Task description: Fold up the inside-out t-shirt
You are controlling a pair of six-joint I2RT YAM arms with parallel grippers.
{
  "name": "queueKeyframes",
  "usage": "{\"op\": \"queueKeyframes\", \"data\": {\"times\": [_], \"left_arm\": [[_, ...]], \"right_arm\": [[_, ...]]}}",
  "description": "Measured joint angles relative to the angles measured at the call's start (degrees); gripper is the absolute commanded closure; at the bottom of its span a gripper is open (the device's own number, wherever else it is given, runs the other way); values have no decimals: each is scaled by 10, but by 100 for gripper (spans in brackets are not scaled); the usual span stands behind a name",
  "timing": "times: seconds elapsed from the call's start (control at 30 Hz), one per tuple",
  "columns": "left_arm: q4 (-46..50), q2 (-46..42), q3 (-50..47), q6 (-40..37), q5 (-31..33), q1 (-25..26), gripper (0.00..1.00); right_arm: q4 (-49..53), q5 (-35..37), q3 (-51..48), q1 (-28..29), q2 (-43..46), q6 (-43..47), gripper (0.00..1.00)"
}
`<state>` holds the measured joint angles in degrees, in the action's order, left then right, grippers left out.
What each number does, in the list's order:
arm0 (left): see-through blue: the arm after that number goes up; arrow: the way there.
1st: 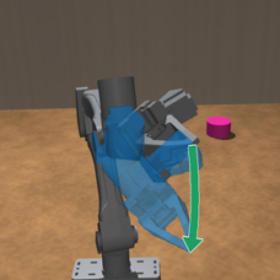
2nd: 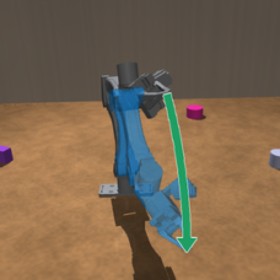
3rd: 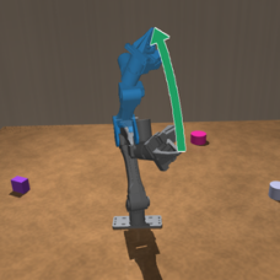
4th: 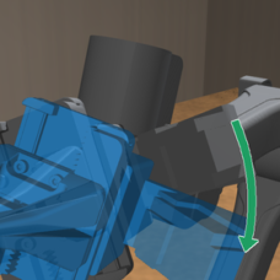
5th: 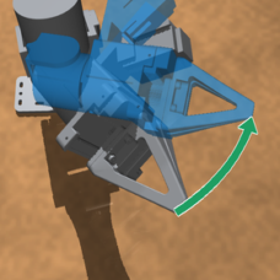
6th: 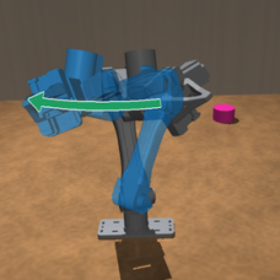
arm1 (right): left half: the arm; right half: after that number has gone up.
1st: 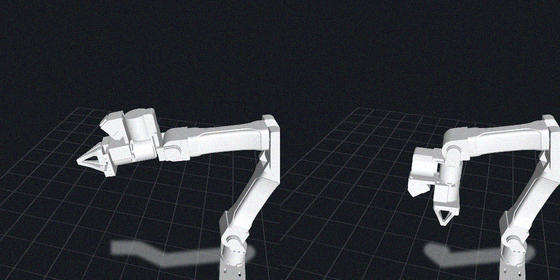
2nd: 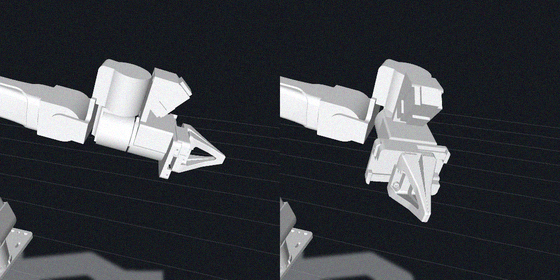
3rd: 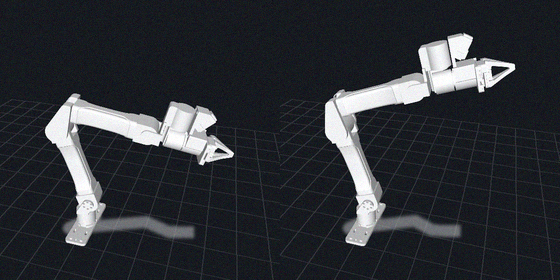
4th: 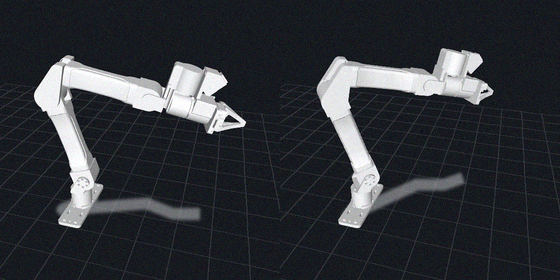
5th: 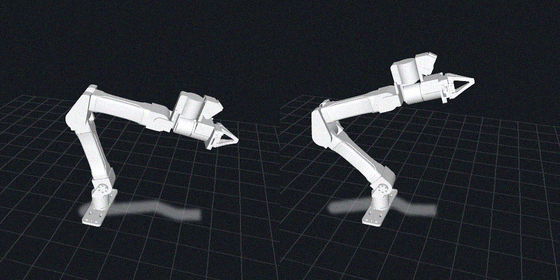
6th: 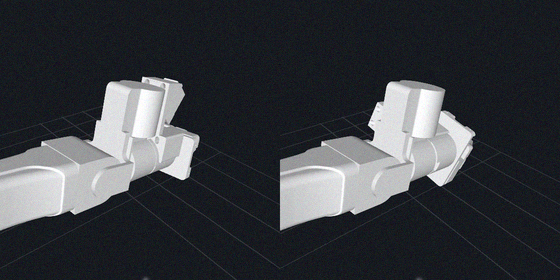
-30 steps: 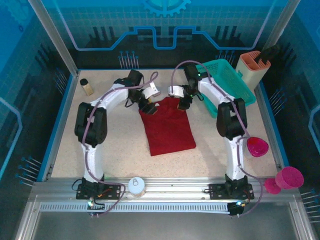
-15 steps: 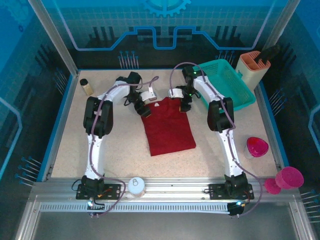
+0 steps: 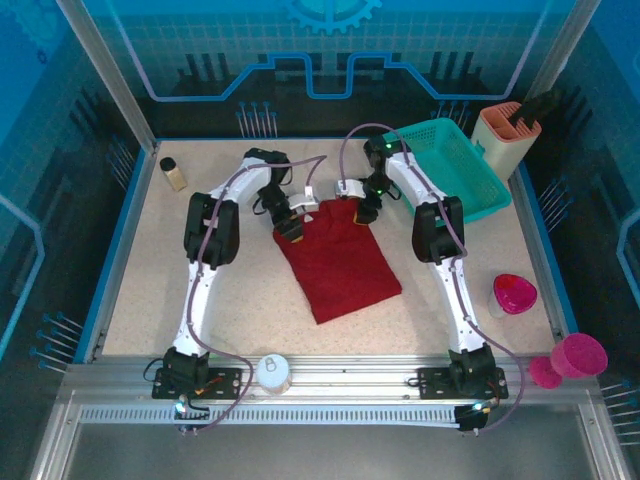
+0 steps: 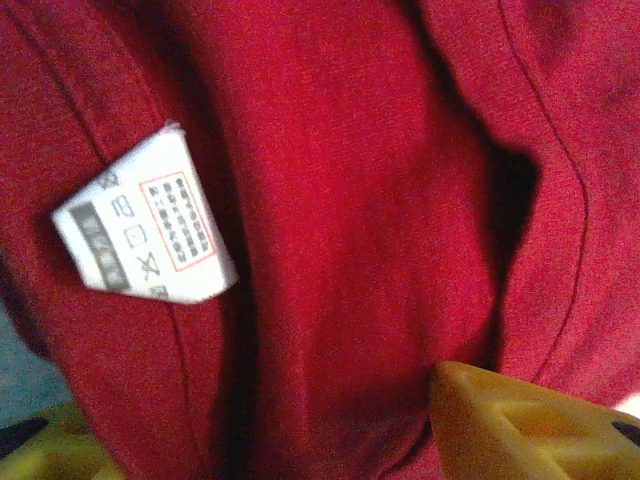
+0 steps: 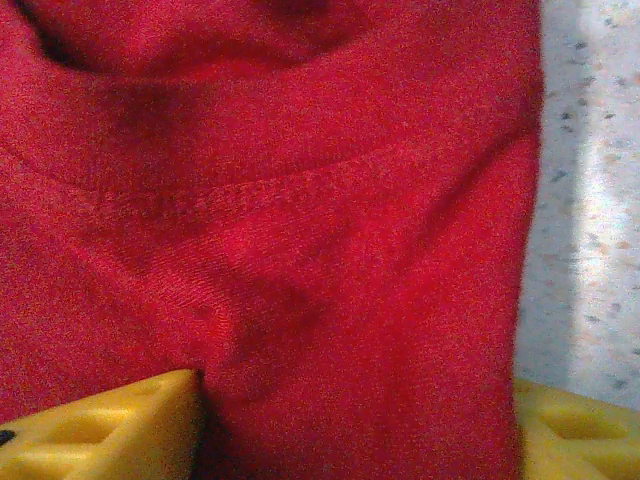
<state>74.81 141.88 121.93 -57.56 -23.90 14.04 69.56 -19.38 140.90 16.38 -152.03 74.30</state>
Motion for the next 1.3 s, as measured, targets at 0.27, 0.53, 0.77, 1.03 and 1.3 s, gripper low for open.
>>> {"op": "queueKeyframes", "data": {"times": [0.27,0.53,0.77,1.03,1.3], "left_arm": [[42,2,-16,-5,5,5,88],[-12,-68,-142,-3,-4,3,100],[-72,-178,-206,-10,-3,-10,100],[-92,-331,-157,-22,42,-19,100],[-150,-511,-132,-70,206,42,100]], "right_arm": [[31,-27,-7,-1,0,2,81],[71,-89,-31,-3,4,35,100],[96,-175,-38,-12,22,70,100],[-48,-309,-42,-17,165,-51,100],[-364,-299,-288,-11,428,-123,100]]}}
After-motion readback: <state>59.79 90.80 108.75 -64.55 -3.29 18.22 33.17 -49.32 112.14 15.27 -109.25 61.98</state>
